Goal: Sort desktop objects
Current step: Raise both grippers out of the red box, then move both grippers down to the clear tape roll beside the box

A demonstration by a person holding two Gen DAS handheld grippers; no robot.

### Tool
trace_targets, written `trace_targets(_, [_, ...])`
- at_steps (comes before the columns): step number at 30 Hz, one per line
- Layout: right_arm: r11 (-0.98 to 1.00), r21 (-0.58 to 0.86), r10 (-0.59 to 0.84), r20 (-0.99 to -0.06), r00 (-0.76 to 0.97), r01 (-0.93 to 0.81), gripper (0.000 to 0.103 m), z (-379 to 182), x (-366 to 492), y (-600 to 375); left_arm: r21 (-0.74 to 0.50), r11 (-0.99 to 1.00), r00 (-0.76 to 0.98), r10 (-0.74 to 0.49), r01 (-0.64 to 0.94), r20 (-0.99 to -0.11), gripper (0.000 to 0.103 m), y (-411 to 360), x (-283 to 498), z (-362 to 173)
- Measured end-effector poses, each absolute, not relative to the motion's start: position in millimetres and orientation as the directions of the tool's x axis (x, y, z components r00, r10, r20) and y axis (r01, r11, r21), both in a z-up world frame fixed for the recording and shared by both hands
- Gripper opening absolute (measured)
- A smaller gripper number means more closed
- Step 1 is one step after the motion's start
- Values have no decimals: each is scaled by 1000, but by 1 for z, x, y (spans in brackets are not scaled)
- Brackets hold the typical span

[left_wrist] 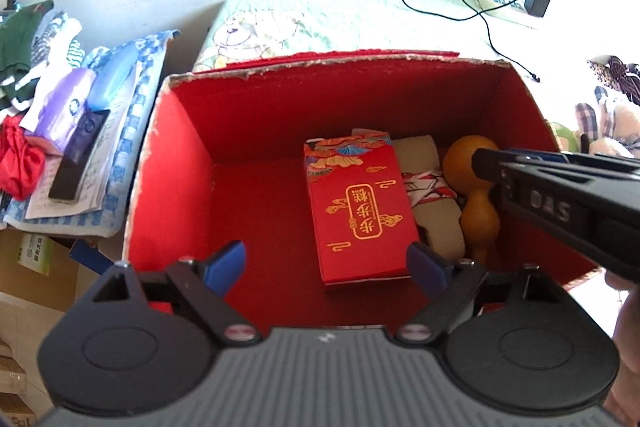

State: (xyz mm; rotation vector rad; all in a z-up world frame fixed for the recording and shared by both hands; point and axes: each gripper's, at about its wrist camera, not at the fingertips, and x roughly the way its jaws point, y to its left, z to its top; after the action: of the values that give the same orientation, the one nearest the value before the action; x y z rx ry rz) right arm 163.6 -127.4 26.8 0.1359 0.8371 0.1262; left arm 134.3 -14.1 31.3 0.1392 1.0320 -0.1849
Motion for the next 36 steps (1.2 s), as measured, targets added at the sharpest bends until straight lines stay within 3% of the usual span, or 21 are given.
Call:
trace_targets(5, [973, 219, 204, -681, 704, -70, 31, 44, 136, -138, 31, 979, 541, -84, 202, -837, 89, -19, 113, 48])
trace_targets(14, [947, 289, 296, -623, 724, -139, 33, 56, 90, -150, -7, 985, 580, -107, 172, -807, 87, -7, 73, 70])
trace_targets(29, [900, 363, 432, -687, 584, -239, 33, 17, 59, -118, -82, 997, 479, -76, 7, -875, 82, 61, 25, 37])
trace_targets(32, [897, 372, 441, -718, 539, -238, 33, 4, 59, -111, -114, 993, 430, -92, -24, -898, 80, 72, 25, 22])
trace_targets(36, [896, 387, 443, -746, 497, -218, 33, -10, 62, -104, -119, 991, 359, -88, -65, -929, 62, 79, 32, 2])
